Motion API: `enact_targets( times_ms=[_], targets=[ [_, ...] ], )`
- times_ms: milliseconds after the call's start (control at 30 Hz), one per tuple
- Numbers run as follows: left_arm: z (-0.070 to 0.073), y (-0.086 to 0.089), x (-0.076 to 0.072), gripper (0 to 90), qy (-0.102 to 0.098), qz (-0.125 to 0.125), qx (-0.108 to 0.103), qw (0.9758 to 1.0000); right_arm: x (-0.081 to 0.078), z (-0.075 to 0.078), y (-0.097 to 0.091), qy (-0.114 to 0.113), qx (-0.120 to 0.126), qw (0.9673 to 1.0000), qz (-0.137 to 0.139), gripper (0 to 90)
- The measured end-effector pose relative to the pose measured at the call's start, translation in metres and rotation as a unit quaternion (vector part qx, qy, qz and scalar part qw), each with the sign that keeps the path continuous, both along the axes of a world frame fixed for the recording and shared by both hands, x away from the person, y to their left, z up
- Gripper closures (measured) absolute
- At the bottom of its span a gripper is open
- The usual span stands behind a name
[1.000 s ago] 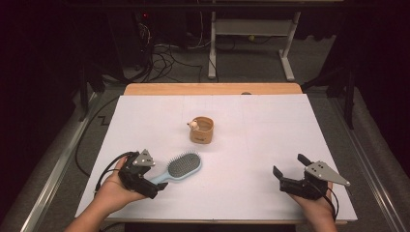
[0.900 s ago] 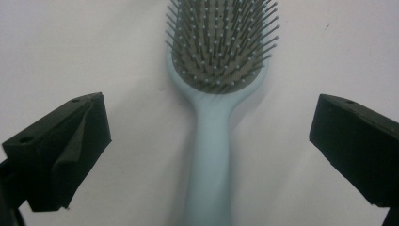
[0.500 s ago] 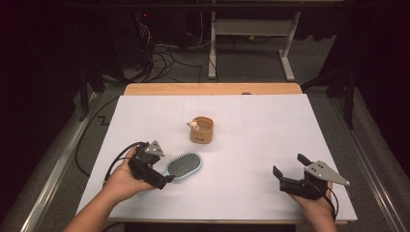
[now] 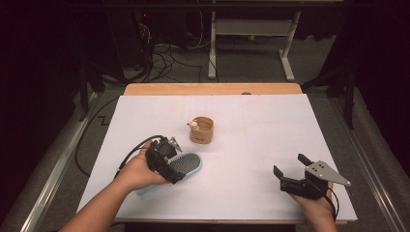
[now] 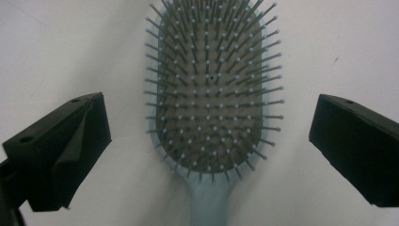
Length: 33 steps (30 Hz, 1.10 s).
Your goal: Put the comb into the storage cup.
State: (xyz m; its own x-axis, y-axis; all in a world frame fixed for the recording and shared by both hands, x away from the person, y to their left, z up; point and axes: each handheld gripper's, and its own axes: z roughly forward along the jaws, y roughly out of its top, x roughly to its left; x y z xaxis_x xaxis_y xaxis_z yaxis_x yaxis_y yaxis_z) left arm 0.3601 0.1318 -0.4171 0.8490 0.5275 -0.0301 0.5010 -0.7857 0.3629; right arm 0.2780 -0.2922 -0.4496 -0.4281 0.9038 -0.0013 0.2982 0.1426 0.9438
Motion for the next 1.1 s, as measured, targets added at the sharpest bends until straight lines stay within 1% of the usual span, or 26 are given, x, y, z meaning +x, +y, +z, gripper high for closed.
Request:
enact_targets(
  times_ms=[100,167,233,367,400,433,467,533,600,667,733,800,833,967,1033,1100],
  targets=[
    [-0.005,-0.007,0.004,0.5,0.010,-0.001,0.013,0.9999,0.000,0.000,0.000,0.000,0.001,1.0000,0.000,4.8],
    [-0.011,-0.011,0.008,0.6,0.018,-0.001,0.026,0.9995,0.000,0.000,0.000,0.000,0.001,1.0000,0.001,4.8],
    [-0.015,-0.014,0.010,0.9,0.023,-0.001,0.032,0.9992,0.000,0.001,-0.001,0.000,0.000,1.0000,0.000,4.8],
    [-0.019,-0.019,0.012,1.9,0.029,-0.005,0.035,0.9990,0.000,0.001,-0.001,-0.001,0.000,1.0000,0.000,4.9],
    [-0.020,-0.020,0.012,2.3,0.031,-0.007,0.038,0.9988,0.000,0.001,0.000,-0.001,0.001,1.0000,0.000,4.9],
    [-0.020,-0.023,0.012,2.3,0.029,-0.011,0.047,0.9984,0.000,0.001,0.000,-0.002,0.000,1.0000,0.000,4.9],
    [-0.019,-0.025,0.013,2.7,0.028,-0.013,0.051,0.9982,0.000,0.001,0.000,-0.002,0.000,1.0000,0.000,4.9],
    [-0.017,-0.028,0.015,3.8,0.034,-0.016,0.046,0.9982,0.000,0.001,0.000,-0.001,-0.001,1.0000,0.001,4.9],
    [-0.018,-0.031,0.017,4.6,0.036,-0.015,0.051,0.9979,0.000,0.001,0.000,-0.002,-0.002,1.0000,0.001,4.9],
    [-0.021,-0.032,0.018,5.9,0.043,-0.014,0.061,0.9971,0.000,0.001,0.000,-0.003,0.000,1.0000,0.001,4.9],
    [-0.024,-0.032,0.020,6.5,0.047,-0.014,0.066,0.9966,-0.001,0.001,0.000,-0.003,0.000,1.0000,0.001,5.0],
    [-0.025,-0.033,0.021,7.4,0.049,-0.014,0.062,0.9968,0.000,0.001,-0.001,-0.003,0.001,1.0000,0.001,5.1],
    [-0.025,-0.034,0.021,8.2,0.051,-0.016,0.066,0.9964,0.000,0.001,-0.001,-0.003,0.001,1.0000,0.001,5.1],
    [-0.027,-0.034,0.024,10.6,0.054,-0.012,0.075,0.9956,0.000,0.002,0.000,-0.004,0.000,1.0000,0.001,5.1],
    [-0.028,-0.034,0.025,11.1,0.054,-0.010,0.076,0.9956,0.000,0.002,0.000,-0.004,-0.001,1.0000,0.001,5.1],
    [-0.026,-0.036,0.026,11.8,0.051,-0.015,0.080,0.9954,-0.001,0.002,0.000,-0.005,-0.001,1.0000,0.002,5.1]
  ],
)
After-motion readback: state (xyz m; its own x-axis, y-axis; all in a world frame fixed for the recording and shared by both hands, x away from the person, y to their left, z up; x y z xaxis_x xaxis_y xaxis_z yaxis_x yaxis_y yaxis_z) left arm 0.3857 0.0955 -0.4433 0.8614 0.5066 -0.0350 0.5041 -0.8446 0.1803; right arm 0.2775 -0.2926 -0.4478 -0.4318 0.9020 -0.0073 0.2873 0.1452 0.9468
